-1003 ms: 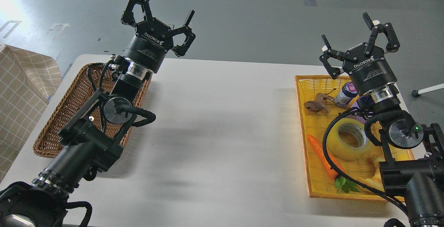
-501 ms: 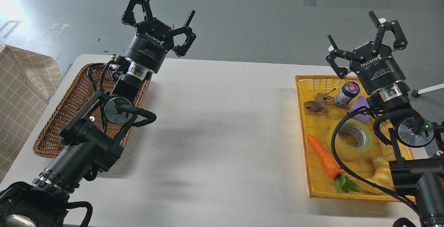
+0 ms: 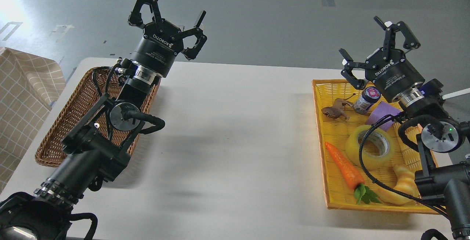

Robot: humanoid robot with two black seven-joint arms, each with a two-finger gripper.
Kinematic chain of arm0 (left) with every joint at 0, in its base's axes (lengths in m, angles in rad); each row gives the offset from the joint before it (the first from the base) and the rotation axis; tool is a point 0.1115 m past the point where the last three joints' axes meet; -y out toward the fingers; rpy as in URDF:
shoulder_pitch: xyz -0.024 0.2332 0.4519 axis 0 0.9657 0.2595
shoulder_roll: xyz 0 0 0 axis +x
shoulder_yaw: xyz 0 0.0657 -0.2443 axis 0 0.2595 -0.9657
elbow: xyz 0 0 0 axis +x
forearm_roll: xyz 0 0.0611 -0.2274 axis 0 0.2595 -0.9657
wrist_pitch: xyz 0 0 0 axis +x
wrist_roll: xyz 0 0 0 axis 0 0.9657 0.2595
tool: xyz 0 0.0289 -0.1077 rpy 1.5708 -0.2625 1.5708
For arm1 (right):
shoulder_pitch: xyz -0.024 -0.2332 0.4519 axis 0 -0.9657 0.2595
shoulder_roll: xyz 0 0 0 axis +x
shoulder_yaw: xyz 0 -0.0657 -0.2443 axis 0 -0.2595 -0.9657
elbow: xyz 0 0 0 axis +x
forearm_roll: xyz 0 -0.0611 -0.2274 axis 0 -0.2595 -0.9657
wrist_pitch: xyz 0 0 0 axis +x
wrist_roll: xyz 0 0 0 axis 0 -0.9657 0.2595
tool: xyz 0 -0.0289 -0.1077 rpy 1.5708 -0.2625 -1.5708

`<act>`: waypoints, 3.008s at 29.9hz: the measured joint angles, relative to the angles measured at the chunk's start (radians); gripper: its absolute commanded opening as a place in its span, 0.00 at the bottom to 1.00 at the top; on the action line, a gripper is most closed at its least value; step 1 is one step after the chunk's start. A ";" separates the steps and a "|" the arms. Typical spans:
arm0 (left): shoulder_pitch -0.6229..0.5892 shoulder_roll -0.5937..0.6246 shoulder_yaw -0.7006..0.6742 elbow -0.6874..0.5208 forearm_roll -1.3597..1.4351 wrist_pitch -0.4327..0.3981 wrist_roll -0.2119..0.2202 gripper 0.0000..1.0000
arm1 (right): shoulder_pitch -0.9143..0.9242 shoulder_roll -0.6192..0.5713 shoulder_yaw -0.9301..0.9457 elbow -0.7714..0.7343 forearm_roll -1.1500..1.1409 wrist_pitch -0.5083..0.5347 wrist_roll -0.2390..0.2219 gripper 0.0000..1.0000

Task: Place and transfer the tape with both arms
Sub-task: 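Swing the right gripper sideways and lower it toward the yellow tape roll, then insert the right gripper into the tape roll's hole and close it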

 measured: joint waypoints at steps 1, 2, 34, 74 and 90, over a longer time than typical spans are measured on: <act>0.000 0.001 0.000 0.000 0.000 0.000 0.000 0.98 | -0.001 -0.014 -0.016 0.007 -0.014 0.000 0.000 1.00; 0.000 0.002 0.000 0.000 0.000 0.000 0.000 0.98 | -0.004 -0.030 -0.039 0.016 -0.030 0.000 0.000 1.00; -0.002 0.004 -0.012 -0.002 0.000 0.000 0.000 0.98 | -0.125 -0.716 -0.351 0.418 -0.748 0.000 -0.026 1.00; 0.000 0.004 -0.041 -0.002 0.000 0.000 -0.014 0.98 | -0.034 -0.667 -0.731 0.299 -1.150 0.000 -0.028 0.88; 0.002 0.004 -0.041 0.002 0.000 0.000 -0.014 0.98 | -0.034 -0.641 -0.757 0.250 -1.151 0.000 -0.032 0.72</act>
